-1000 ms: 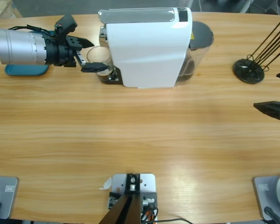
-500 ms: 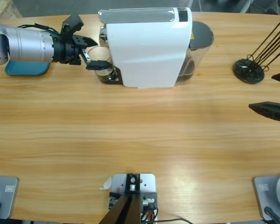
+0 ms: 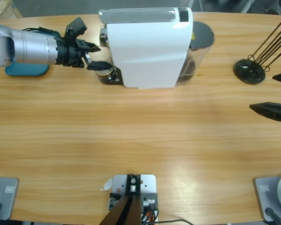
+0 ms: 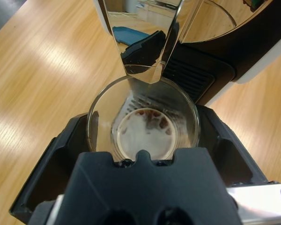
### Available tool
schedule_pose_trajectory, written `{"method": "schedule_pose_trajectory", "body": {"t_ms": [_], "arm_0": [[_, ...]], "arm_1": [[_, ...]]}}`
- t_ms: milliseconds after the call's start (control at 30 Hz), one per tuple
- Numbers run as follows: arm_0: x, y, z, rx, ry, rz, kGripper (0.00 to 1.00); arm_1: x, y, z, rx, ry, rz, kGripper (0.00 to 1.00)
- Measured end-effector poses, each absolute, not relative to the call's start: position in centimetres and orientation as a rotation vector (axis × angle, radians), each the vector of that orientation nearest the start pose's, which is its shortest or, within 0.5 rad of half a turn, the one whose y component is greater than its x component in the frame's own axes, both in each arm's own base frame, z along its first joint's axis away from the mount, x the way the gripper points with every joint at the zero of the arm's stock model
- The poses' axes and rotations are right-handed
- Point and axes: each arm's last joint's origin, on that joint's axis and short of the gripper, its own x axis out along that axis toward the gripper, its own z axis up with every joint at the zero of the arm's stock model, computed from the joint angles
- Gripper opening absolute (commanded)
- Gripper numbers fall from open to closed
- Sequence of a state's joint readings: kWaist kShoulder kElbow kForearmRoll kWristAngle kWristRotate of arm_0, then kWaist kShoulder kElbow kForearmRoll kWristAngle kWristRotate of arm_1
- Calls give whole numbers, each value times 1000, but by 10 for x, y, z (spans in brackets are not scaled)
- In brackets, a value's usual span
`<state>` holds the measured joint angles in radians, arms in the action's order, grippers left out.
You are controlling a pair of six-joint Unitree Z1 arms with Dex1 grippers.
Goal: Pour coffee
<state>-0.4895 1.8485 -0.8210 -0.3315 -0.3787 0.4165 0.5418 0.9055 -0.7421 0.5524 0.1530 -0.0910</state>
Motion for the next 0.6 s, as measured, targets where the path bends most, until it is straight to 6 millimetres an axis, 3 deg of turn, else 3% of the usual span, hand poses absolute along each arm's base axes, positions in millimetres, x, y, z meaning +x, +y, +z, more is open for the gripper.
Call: {"method": "schedule_pose_trajectory", "body": {"t_ms": [133, 300, 600], "arm_0": [[297, -179, 209, 415, 532, -970, 553], [297, -179, 209, 431, 523, -976, 380], [297, -179, 209, 435, 519, -986, 352]], "arm_1": [[80, 57, 322, -225, 686, 697, 987], [80, 57, 322, -225, 686, 697, 987], [80, 57, 322, -225, 686, 697, 987]]}}
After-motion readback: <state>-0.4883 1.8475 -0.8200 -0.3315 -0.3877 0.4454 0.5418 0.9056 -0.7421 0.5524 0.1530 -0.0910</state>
